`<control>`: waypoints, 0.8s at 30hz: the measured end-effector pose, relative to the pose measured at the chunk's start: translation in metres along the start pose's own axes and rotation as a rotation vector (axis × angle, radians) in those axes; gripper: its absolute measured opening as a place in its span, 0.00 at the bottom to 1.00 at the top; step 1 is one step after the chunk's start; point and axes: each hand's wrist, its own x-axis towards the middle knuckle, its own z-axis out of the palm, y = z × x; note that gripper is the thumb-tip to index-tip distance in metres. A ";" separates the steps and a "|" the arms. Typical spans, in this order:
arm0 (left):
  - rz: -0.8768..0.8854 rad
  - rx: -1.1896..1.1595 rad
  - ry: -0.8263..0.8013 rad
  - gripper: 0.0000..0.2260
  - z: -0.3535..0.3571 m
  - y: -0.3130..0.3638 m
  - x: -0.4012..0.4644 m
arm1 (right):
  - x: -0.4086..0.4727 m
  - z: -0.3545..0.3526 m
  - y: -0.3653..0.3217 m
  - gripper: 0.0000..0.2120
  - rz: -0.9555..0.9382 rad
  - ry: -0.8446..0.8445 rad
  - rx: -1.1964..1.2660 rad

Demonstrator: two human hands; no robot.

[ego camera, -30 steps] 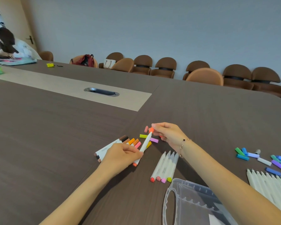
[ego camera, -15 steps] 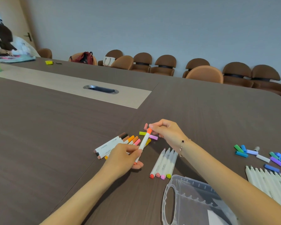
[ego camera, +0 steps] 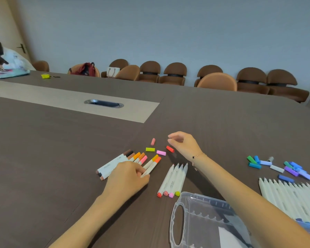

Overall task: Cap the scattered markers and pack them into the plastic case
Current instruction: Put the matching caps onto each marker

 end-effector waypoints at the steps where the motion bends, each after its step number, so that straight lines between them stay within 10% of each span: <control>1: 0.017 0.032 -0.013 0.10 0.001 0.001 -0.001 | 0.005 0.000 0.001 0.08 -0.030 -0.009 -0.124; 13: 0.235 -0.025 -0.031 0.11 0.021 0.017 -0.014 | 0.022 0.007 0.004 0.11 0.014 -0.199 -0.530; 24: 0.197 0.054 -0.118 0.04 0.015 0.013 -0.016 | -0.007 -0.025 0.006 0.09 0.160 -0.146 0.204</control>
